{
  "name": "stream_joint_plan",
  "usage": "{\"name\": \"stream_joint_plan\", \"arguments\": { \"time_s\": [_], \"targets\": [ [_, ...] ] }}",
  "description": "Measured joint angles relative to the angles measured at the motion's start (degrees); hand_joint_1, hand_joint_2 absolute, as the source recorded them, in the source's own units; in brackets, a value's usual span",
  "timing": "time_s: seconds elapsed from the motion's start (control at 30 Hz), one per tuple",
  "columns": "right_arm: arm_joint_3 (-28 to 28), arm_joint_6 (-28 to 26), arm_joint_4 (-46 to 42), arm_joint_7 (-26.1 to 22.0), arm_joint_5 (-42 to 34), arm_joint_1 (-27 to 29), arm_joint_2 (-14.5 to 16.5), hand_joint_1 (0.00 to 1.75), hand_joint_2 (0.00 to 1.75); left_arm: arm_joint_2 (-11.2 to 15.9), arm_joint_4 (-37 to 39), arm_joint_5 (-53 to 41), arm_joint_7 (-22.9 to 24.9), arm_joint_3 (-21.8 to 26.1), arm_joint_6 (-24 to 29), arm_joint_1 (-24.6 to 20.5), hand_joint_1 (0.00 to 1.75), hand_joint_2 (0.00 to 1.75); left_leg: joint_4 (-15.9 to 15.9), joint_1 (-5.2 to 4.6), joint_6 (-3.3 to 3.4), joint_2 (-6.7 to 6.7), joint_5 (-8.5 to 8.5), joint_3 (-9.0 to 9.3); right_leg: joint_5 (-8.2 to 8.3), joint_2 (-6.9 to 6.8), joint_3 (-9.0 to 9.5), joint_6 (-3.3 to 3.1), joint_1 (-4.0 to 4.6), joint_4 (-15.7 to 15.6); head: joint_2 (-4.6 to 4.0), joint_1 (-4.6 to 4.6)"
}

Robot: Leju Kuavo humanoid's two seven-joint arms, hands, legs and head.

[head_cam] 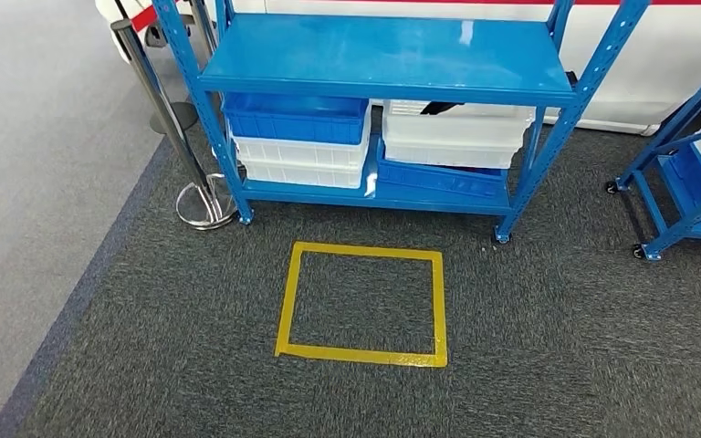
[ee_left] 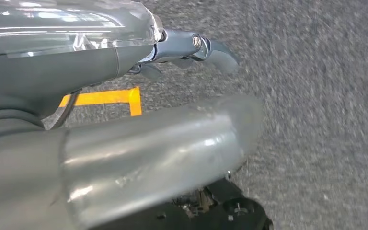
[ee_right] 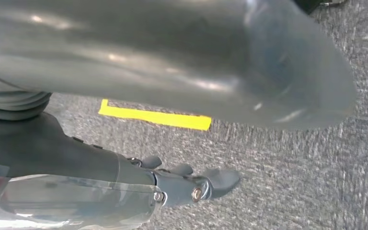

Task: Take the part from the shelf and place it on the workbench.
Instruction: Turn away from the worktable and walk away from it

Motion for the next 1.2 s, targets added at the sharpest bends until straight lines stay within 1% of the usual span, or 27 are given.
{"name": "stream_joint_plan", "arguments": {
  "time_s": [0.07,0.1,0.13,0.2,0.23,0.27,0.3,0.33,0.37,0.4,0.43,0.47,0.57,0.6,0.67,0.73,0.77,0.8,0.83,0.9,0.93,0.97,1.0,1.03,1.1,1.13,1.2],
  "targets": [
    [0.0,0.2,0.0,0.0,0.0,-0.1,0.0,0.00,0.00,0.0,0.0,-0.1,0.1,0.0,0.0,0.1,0.00,0.00,-1.2,0.27,0.75,-0.22,-0.39,1.19,0.61,-0.12,-0.12,0.64,-0.07,1.4,0.00,0.06],
    [-0.1,0.3,0.0,0.0,0.1,-0.1,0.0,0.00,0.00,-0.1,0.0,-0.1,0.2,0.0,0.0,0.1,0.00,0.00,-1.7,0.40,1.11,-0.30,-0.55,2.00,0.74,-0.09,-1.04,0.89,-0.11,3.3,0.00,0.18],
    [-0.1,0.4,0.0,0.0,0.2,-0.2,0.1,0.00,0.00,-0.1,0.0,-0.2,0.3,0.0,0.0,0.2,0.00,0.00,-2.2,0.47,1.43,-0.36,-0.78,2.79,0.25,-0.05,-2.77,1.05,-0.17,6.2,0.00,0.30],
    [-0.1,0.5,0.0,0.0,0.3,-0.2,0.1,0.00,0.00,-0.1,0.0,-0.2,0.4,0.0,0.0,0.2,0.00,0.00,-2.5,0.35,1.86,-0.38,-1.59,3.95,-2.30,0.04,-7.60,1.28,-0.21,12.6,0.01,0.48],
    [-0.1,0.6,0.0,0.0,0.3,-0.1,0.1,0.00,0.00,-0.1,0.0,-0.2,0.4,0.0,0.0,0.2,0.00,0.00,-2.5,0.32,1.93,-0.45,-2.12,4.54,-3.58,0.05,-9.86,1.35,-0.23,14.8,0.01,0.49],
    [-0.2,0.7,0.0,0.0,0.4,-0.1,0.1,0.00,0.00,-0.1,0.0,-0.3,0.4,0.0,0.0,0.2,0.00,0.00,-2.5,0.29,1.90,-0.54,-2.69,5.24,-3.99,0.05,-11.34,1.39,-0.24,15.5,0.01,0.50],
    [-0.2,0.7,0.0,0.0,0.4,0.0,0.1,0.00,0.00,-0.1,0.0,-0.3,0.5,0.0,0.0,0.3,0.00,0.00,-2.5,0.29,1.80,-0.65,-3.31,6.08,-3.16,0.04,-12.01,1.42,-0.26,14.5,0.01,0.51],
    [-0.2,0.8,0.0,0.0,0.5,0.1,0.1,0.00,0.00,-0.1,0.0,-0.3,0.5,0.0,0.0,0.3,0.00,0.00,-2.5,0.29,1.63,-0.75,-3.99,6.99,-1.06,0.04,-11.86,1.32,-0.27,11.8,0.01,0.52],
    [-0.2,0.9,0.0,0.0,0.5,0.3,0.1,0.00,0.00,-0.1,0.0,-0.4,0.5,0.0,0.0,0.4,0.00,0.00,-2.5,0.29,1.42,-0.81,-4.70,7.77,2.14,0.04,-11.33,1.15,-0.27,8.3,0.00,0.55],
    [-0.2,1.0,0.0,0.0,0.5,0.5,0.2,0.00,0.00,-0.1,0.0,-0.5,0.6,0.0,0.0,0.4,0.00,0.00,-2.4,0.23,1.14,-0.89,-5.43,8.54,4.70,0.03,-10.85,0.91,-0.13,5.2,0.00,0.57],
    [-0.2,1.0,0.0,0.0,0.6,0.5,0.2,0.00,0.00,-0.1,0.0,-0.7,0.6,0.0,-0.1,0.4,0.00,0.00,-2.3,0.16,0.78,-0.93,-6.15,9.00,6.45,0.04,-10.45,0.52,0.04,3.1,0.00,0.57],
    [-0.3,1.1,0.1,0.0,0.6,0.5,0.2,0.00,0.00,-0.1,0.0,-0.8,0.7,0.0,-0.1,0.4,0.00,0.00,-2.2,0.09,0.39,-0.97,-6.67,9.50,7.36,0.07,-10.27,0.12,0.22,2.1,0.00,0.57],
    [-0.3,1.7,0.1,0.1,0.7,0.4,0.3,0.00,0.00,0.0,-0.1,-1.1,0.9,0.0,-0.1,0.2,0.00,0.00,-0.8,0.10,-0.62,-0.95,-6.99,10.33,6.56,0.19,-8.91,-1.15,0.24,1.7,0.01,0.55],
    [-0.3,1.9,0.1,0.1,0.7,0.4,0.4,0.00,0.00,0.0,-0.1,-1.2,1.0,0.0,-0.1,0.1,0.00,0.00,1.0,0.17,-0.88,-0.84,-7.02,9.62,6.18,0.17,-8.13,-1.56,0.15,1.4,0.01,0.42],
    [-0.3,2.0,0.1,0.1,0.7,0.4,0.5,0.00,0.00,0.0,-0.2,-1.2,1.1,0.0,-0.1,0.1,0.00,0.00,7.1,0.39,-1.40,-0.60,-8.36,6.15,5.34,0.13,-6.81,-2.10,0.07,1.1,0.01,0.17],
    [-0.4,2.1,0.1,0.1,0.7,0.4,0.5,0.00,0.00,0.0,-0.2,-1.2,1.1,0.0,-0.1,0.1,0.00,0.00,13.1,0.55,-1.86,-0.52,-11.52,1.33,4.27,0.22,-5.73,-2.25,0.10,1.0,0.00,-0.01],
    [-0.4,2.1,0.1,0.1,0.7,0.4,0.6,0.00,0.00,0.0,-0.2,-1.1,1.1,0.0,-0.1,0.2,0.00,0.00,14.2,0.58,-1.96,-0.51,-12.62,-0.42,3.65,0.28,-5.01,-2.22,0.10,1.0,0.00,-0.05],
    [-0.5,2.2,0.1,0.1,0.7,0.4,0.6,0.00,0.00,0.0,-0.2,-1.1,1.2,0.0,-0.1,0.3,0.00,0.00,13.7,0.59,-1.93,-0.50,-12.63,-1.47,2.99,0.32,-4.17,-2.15,0.11,1.0,0.00,-0.08],
    [-0.5,2.3,0.1,0.2,0.7,0.4,0.6,0.00,0.00,0.0,-0.2,-1.2,1.2,0.0,-0.1,0.4,0.00,0.00,11.7,0.59,-1.76,-0.48,-11.18,-1.79,2.32,0.32,-3.26,-2.05,0.12,1.0,0.00,-0.08],
    [-0.6,2.6,0.1,0.3,0.7,0.5,0.7,0.00,0.00,0.0,-0.2,-1.2,1.2,0.0,-0.1,0.7,0.00,0.00,5.4,0.35,-1.00,-0.37,-4.75,-1.63,0.99,0.27,-1.73,-1.79,0.16,1.0,0.00,-0.06],
    [-0.6,2.7,0.1,0.4,0.7,0.4,0.8,0.00,0.00,0.0,-0.2,-1.3,1.2,0.0,-0.1,0.8,0.00,0.00,3.0,0.14,-0.61,-0.32,-2.24,-1.55,0.41,0.32,-1.24,-1.55,0.21,1.0,0.00,-0.06],
    [-0.6,2.8,0.2,0.4,0.8,0.4,0.9,0.00,0.00,0.0,-0.2,-1.3,1.2,0.0,-0.1,0.9,0.00,0.00,1.5,-0.08,-0.21,-0.25,-0.45,-1.48,-0.05,0.38,-0.93,-1.22,0.21,0.8,0.00,-0.10],
    [-0.6,2.9,0.2,0.4,0.8,0.3,1.0,0.00,0.00,0.1,-0.2,-1.3,1.2,0.0,-0.1,0.9,0.00,0.00,0.9,-0.23,0.14,-0.25,-0.06,-1.44,-0.21,0.45,-0.55,-0.82,0.24,0.8,0.00,-0.11],
    [-0.6,3.0,0.2,0.4,0.9,0.3,1.0,0.00,0.00,0.1,-0.2,-1.4,1.2,0.0,-0.1,0.8,0.00,0.00,0.6,-0.29,0.52,-0.29,-0.36,-0.96,-0.07,0.48,-0.28,-0.34,0.25,0.9,0.00,-0.16],
    [-0.6,3.2,0.2,0.5,1.0,0.2,1.0,0.00,0.00,0.1,-0.2,-1.6,1.2,0.0,0.0,0.7,0.00,0.00,-0.8,-0.07,1.29,-0.47,-0.36,0.68,0.67,0.38,-0.26,0.41,0.22,2.4,0.00,-0.11],
    [-0.6,3.2,0.2,0.4,1.0,0.2,1.1,0.00,0.00,0.1,-0.2,-1.7,1.2,0.0,0.0,0.7,0.00,0.00,-1.4,0.05,1.65,-0.52,-0.48,1.74,0.79,0.36,-1.22,0.65,0.18,4.5,0.00,0.02],
    [-0.6,3.4,0.2,0.4,1.1,0.0,1.2,0.00,0.00,0.1,-0.2,-1.9,1.2,0.0,0.0,0.6,0.00,0.00,-2.2,0.13,2.11,-0.47,-1.03,3.22,-0.63,0.34,-5.07,0.81,0.08,10.4,0.00,0.30]
  ]
}}
